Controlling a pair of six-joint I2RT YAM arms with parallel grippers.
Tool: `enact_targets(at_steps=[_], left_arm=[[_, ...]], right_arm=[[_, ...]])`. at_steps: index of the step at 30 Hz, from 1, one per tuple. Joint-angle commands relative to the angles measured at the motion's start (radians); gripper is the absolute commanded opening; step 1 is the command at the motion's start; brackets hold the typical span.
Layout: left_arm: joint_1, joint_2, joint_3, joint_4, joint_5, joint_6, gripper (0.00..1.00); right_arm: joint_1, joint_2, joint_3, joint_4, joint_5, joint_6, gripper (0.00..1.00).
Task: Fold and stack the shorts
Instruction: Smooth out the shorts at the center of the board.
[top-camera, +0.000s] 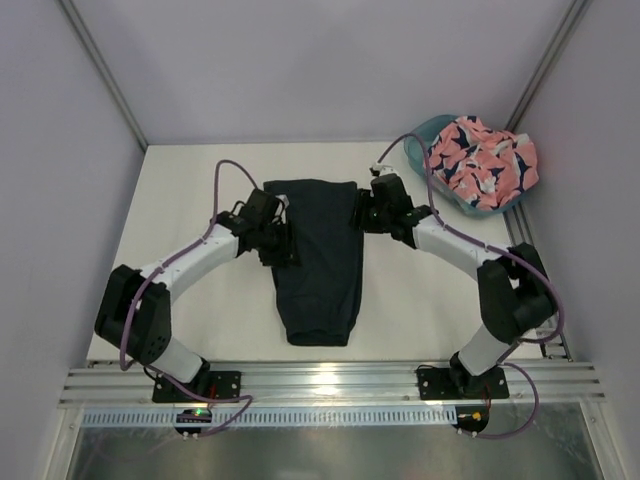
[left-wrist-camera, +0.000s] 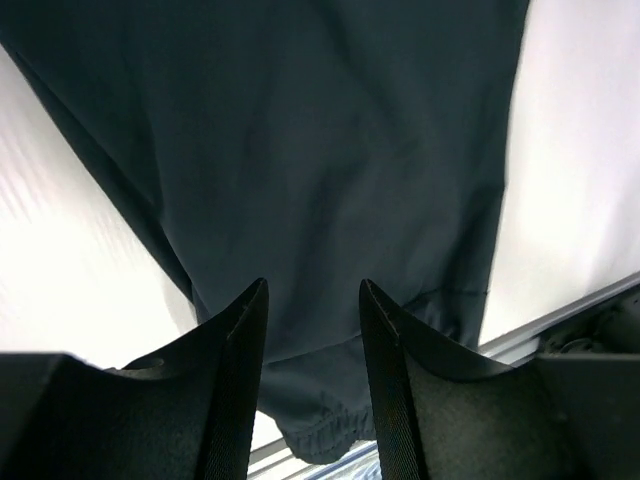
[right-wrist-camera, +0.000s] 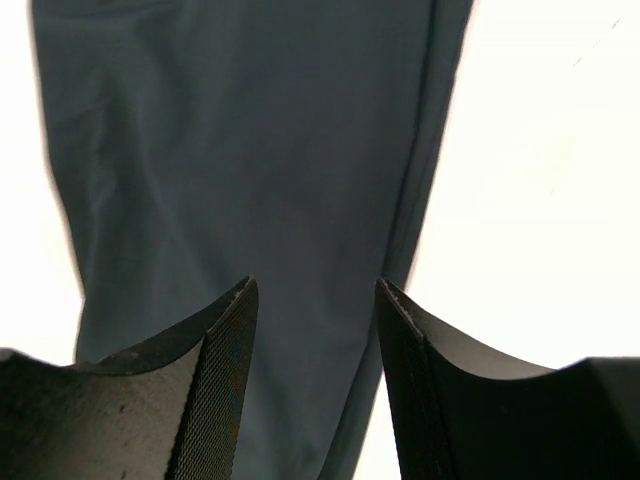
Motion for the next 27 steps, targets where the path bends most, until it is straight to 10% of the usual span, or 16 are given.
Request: enact_targets(at_steps=[1, 14, 27], left_arm=[[-0.059, -0.071, -0.132, 0.103, 0.034, -0.041, 0.43], [-0.182, -0.070, -0.318, 0.168, -0.062, -0.124, 0.43], [-0.110, 0.203, -0.054, 0.115, -0.110, -0.083, 0.44]], right_arm=[[-0.056, 0.127, 0.122, 0.051, -0.109, -0.082, 0.53], [-0.130, 0.495, 0.413, -0.021, -0.116, -0.115, 0.47], [-0.187, 0.683, 0.633, -0.038, -0.149, -0.113, 0.41]])
